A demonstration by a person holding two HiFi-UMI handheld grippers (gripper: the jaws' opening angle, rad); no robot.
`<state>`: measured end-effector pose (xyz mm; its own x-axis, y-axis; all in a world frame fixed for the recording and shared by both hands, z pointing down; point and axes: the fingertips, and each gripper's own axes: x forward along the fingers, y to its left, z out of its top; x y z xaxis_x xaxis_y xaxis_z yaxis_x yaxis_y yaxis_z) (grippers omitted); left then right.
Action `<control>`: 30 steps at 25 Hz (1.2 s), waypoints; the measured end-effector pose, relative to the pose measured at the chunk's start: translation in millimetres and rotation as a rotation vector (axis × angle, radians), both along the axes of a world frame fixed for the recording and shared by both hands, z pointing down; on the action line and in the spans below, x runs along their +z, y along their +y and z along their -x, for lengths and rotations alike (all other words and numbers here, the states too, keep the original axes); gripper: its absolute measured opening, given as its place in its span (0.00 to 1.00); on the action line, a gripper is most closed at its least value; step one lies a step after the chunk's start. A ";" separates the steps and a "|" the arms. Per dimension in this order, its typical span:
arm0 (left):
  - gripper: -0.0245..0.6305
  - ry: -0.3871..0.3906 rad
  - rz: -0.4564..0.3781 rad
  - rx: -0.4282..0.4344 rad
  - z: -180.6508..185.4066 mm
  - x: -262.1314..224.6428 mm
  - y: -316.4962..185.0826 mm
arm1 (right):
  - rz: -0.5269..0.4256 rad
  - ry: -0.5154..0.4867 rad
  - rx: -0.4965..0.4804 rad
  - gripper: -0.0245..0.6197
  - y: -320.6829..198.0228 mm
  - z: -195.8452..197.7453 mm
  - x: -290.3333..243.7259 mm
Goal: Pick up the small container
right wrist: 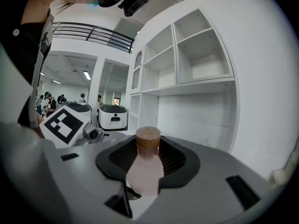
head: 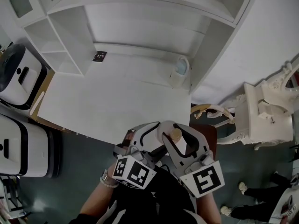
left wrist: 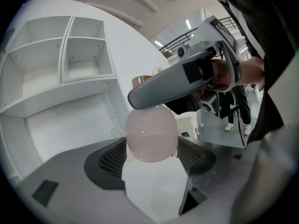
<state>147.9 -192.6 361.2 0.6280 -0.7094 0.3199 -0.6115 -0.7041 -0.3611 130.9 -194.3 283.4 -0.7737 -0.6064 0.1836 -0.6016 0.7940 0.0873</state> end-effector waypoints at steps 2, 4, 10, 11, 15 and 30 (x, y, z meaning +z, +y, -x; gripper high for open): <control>0.56 0.000 -0.006 0.003 -0.3 -1.0 0.3 | 0.009 0.004 0.009 0.26 -0.3 -0.3 -1.8; 0.56 -0.009 -0.018 0.008 -0.2 0.7 0.0 | 0.008 -0.001 0.009 0.26 0.1 -1.3 -0.7; 0.56 -0.016 -0.017 0.010 0.5 3.1 2.5 | 0.022 0.004 0.022 0.26 1.4 -1.7 2.5; 0.56 -0.016 -0.019 0.009 0.5 2.7 2.2 | 0.018 0.002 0.019 0.26 1.3 -1.0 1.6; 0.56 -0.011 -0.027 0.003 0.9 1.3 1.4 | 0.029 0.022 0.020 0.26 2.2 -3.0 7.0; 0.56 -0.017 -0.032 0.011 -6.4 0.3 -0.3 | -0.003 0.004 0.017 0.26 0.1 -7.0 2.3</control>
